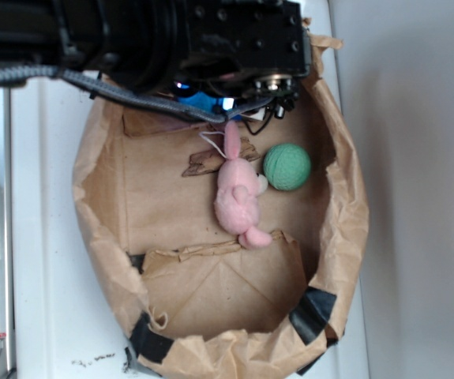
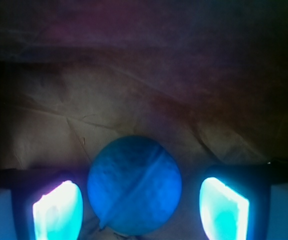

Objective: Grab the blue ball.

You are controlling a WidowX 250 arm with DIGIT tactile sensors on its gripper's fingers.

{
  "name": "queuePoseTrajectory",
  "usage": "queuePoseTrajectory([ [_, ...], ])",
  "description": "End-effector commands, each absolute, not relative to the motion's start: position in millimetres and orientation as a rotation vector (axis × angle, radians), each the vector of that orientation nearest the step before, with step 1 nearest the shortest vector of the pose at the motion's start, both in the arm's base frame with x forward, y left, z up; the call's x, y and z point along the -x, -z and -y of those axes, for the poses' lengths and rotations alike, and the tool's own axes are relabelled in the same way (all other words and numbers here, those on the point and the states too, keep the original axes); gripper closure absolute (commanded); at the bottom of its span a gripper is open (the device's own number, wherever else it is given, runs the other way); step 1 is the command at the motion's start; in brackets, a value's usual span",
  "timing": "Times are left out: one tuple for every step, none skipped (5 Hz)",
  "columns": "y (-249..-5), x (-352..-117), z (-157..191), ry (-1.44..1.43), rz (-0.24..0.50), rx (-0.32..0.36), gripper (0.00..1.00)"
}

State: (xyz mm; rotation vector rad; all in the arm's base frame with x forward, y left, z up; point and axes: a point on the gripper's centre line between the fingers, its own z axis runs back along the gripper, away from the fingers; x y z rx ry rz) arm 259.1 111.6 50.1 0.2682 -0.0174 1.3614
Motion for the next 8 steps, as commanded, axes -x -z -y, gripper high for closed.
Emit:
queuePoseTrajectory([
  [-36.1, -259.9, -120.4, -1.371, 0.156, -0.283, 0.16],
  [-39.2, -259.2, -117.6, -1.367, 0.174, -0.268, 1.00],
  [-43.6, -262.6, -115.7, -1.368, 0.158, -0.263, 1.00],
  [-68.4, -260.0, -109.1, -1.273, 0.117, -0.179, 1.00],
  [-112.8, -248.6, -101.7, -1.133, 0.024, -0.066, 1.00],
  [-153.5, -232.0, -96.3, -0.980, -0.091, -0.068, 1.00],
  [-172.5, -211.7, -98.6, -0.895, -0.152, -0.039, 1.00],
  [-179.7, -194.9, -97.8, -0.723, -0.080, 0.076, 1.00],
])
